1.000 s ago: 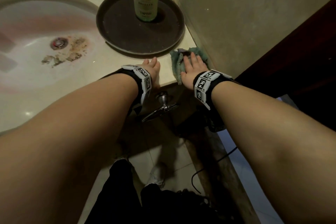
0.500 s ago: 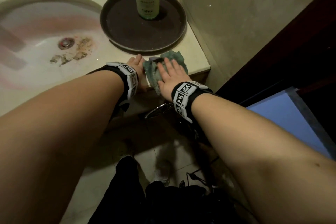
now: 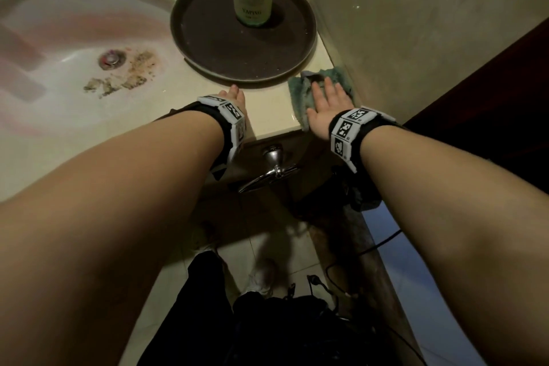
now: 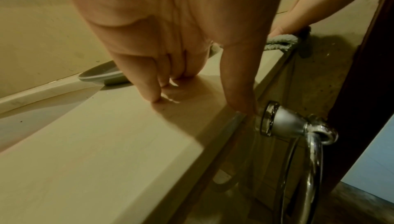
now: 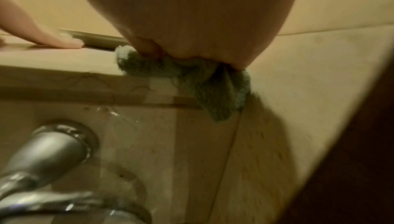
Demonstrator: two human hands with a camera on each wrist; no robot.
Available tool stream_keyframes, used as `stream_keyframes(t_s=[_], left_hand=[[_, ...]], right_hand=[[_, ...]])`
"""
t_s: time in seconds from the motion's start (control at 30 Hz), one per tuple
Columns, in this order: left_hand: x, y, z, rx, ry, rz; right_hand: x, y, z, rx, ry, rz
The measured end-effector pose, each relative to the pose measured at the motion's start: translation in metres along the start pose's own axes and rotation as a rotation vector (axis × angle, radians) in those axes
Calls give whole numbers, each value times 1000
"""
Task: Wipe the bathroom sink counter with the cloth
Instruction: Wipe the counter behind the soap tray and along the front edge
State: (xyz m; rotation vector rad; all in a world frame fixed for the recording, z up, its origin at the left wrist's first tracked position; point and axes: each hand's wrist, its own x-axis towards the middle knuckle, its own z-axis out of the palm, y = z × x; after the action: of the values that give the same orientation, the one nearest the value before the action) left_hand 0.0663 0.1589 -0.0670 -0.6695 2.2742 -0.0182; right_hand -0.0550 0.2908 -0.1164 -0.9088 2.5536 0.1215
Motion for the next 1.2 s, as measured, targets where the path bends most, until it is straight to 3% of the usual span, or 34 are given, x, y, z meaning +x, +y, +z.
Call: stream_keyframes(t_s=[0.47,0.93,1.07,1.2], left_hand=[[5,-3,-1,-61,-7,29],[-2,-5,1,-39,24,39],[1,-6,3,-9,10,37],[9,-6,6,12,4,44]], right_hand=[[34,-14,-22,-81,-26,8],[-17,-2,0,-65,5,23],[-24,-20,4,-61,-1,20],[-38,-50,17,-45,15,-82]])
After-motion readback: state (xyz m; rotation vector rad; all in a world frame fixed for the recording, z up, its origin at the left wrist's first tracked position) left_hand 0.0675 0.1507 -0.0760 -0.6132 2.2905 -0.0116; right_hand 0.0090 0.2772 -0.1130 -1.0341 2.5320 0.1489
